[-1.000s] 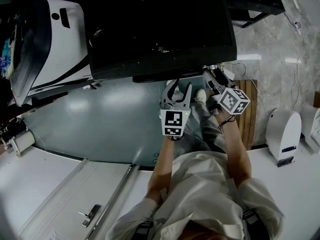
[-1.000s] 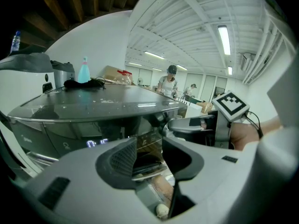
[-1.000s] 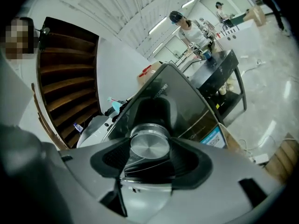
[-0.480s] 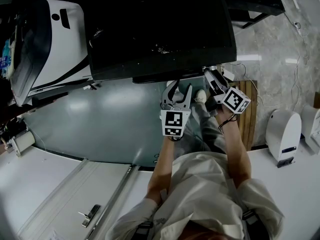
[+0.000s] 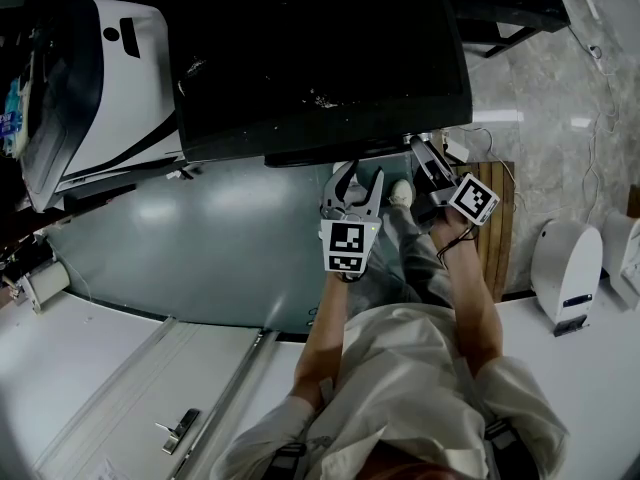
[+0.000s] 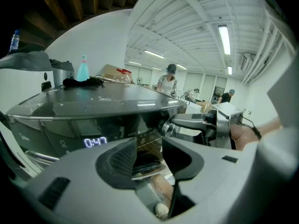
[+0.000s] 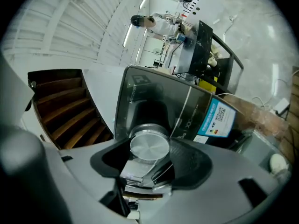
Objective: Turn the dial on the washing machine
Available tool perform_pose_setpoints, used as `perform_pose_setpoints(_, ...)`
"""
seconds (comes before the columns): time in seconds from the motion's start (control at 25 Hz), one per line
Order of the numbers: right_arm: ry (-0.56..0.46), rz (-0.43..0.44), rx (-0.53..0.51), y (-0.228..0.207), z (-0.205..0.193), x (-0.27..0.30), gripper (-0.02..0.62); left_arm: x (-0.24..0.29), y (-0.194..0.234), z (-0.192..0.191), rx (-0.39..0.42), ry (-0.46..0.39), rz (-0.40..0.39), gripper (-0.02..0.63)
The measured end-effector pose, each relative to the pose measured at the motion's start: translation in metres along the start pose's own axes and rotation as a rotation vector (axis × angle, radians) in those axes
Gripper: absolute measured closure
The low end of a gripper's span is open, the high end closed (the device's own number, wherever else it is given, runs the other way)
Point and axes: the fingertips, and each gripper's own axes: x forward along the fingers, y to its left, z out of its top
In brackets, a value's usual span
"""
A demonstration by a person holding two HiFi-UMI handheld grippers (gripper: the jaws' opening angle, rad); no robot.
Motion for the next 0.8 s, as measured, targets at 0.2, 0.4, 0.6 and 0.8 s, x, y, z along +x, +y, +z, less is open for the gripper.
perform_pose_setpoints(0.2,-0.025,0.044,0.122,-0.0028,-0.0010,-0.0003,0.325,0.0008,-0.0020,-0.0014,0.003,0.001,-0.005,0.443)
perform_pose_setpoints(0.4,-0.046,0.081,0.201,-0.0038,-0.0006,-0.0004,0.325,0.0001,-0.0029,-0.0029,0.002,0.003,-0.005,0.443)
perform_pose_setpoints(0.6,-0.055,0.096,0.249,-0.0060,-0.0005,-0.0006,0.325,0.0003,-0.0033,-0.0020,0.002,0.001,-0.006,0.443)
perform_pose_setpoints(0.8,-0.063,0.106,0.296,-0.0070,-0.0009,-0.0004,0.325,0.0002,-0.0039,-0.0024,0.002,0.001,-0.007,0.443)
